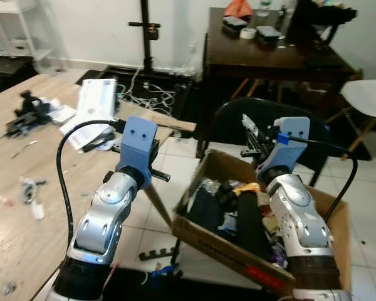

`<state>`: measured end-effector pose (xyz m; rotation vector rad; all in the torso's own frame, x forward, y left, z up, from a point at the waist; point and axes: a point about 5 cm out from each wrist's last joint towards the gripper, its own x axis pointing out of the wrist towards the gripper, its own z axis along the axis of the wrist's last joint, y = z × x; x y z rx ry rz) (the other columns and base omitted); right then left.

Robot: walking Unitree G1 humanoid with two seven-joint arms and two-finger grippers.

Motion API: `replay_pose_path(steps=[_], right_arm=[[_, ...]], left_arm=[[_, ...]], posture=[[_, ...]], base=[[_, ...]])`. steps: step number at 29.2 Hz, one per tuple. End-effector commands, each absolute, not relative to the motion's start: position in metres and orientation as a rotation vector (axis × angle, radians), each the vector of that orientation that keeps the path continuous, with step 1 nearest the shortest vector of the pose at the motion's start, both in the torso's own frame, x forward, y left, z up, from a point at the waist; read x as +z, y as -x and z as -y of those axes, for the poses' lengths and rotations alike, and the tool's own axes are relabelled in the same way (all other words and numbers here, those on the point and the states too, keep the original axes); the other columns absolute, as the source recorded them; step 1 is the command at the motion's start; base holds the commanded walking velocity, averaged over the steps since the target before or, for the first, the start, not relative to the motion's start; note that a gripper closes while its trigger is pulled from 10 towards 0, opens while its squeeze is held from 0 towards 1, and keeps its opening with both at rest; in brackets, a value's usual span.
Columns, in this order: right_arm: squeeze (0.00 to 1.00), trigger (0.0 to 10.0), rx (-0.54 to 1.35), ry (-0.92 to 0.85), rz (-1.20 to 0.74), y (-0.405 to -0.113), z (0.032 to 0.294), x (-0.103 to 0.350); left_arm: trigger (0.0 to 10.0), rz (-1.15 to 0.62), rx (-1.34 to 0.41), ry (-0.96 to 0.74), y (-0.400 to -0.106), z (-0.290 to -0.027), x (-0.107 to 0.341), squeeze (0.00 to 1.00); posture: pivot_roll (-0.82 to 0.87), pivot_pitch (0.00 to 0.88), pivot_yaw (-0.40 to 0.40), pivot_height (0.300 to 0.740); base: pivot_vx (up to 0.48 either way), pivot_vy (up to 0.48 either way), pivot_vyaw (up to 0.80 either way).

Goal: Picking trash to rubbish bin

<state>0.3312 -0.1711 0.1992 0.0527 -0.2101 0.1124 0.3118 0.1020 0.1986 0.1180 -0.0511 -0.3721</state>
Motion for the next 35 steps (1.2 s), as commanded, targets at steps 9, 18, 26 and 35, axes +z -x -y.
replay_pose_path(steps=[9, 18, 26, 35], right_arm=[[0.0, 10.0, 0.094, -0.087, 0.139, -0.33, 0.172, 0.185], [0.0, 10.0, 0.133, -0.079, 0.006, -0.33, 0.168, 0.163], [0.0, 10.0, 0.134, -0.079, -0.016, -0.329, 0.166, 0.158], [0.0, 10.0, 0.12, -0.066, -0.032, -0.33, 0.169, 0.154]], left_arm=[[10.0, 0.034, -0.358, -0.097, -0.311, -0.105, 0.195, 0.0], [10.0, 0.035, -0.374, -0.067, -0.312, -0.103, 0.198, 0.0], [10.0, 0.046, -0.406, -0.064, -0.311, -0.1, 0.2, 0.0], [10.0, 0.039, -0.369, -0.076, -0.314, -0.103, 0.199, 0.0]], posture=[[0.16, 0.091, 0.011, 0.74], [0.16, 0.1, 0.013, 0.74], [0.16, 0.109, 0.012, 0.74], [0.16, 0.109, 0.012, 0.74]], base=[[0.0, 0.0, -0.8], [0.0, 0.0, -0.36], [0.227, 0.0, 0.0], [0.409, 0.0, 0.0]])
